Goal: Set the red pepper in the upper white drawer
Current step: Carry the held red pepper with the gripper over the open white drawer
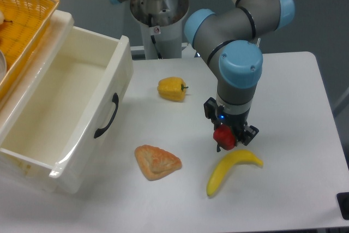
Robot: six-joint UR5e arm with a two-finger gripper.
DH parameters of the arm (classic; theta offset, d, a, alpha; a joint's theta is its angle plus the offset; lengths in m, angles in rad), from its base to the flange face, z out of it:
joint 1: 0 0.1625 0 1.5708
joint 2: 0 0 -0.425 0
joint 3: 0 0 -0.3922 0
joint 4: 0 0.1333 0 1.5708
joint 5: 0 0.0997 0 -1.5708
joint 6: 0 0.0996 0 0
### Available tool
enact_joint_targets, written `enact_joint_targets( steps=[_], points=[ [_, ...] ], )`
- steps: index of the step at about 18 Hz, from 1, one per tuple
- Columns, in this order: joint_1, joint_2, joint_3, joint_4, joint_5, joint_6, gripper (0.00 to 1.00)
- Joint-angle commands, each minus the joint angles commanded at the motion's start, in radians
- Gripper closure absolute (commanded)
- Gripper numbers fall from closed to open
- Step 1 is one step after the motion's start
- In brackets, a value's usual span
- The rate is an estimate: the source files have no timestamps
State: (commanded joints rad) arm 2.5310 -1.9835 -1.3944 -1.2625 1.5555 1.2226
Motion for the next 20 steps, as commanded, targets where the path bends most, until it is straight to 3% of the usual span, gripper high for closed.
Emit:
enact_joint_targets(
  steps=[5,11,20],
  points=[
    [-0.003,0.017,-0.006,-0.005,-0.009,-0.012,0.63],
    [-0.009,0.104,-0.008,-0.080,-0.072,-0.113,0.63],
    [-0.121,0.221,-0.021,-0.101,-0.244,-0.314,0.63]
  ],
)
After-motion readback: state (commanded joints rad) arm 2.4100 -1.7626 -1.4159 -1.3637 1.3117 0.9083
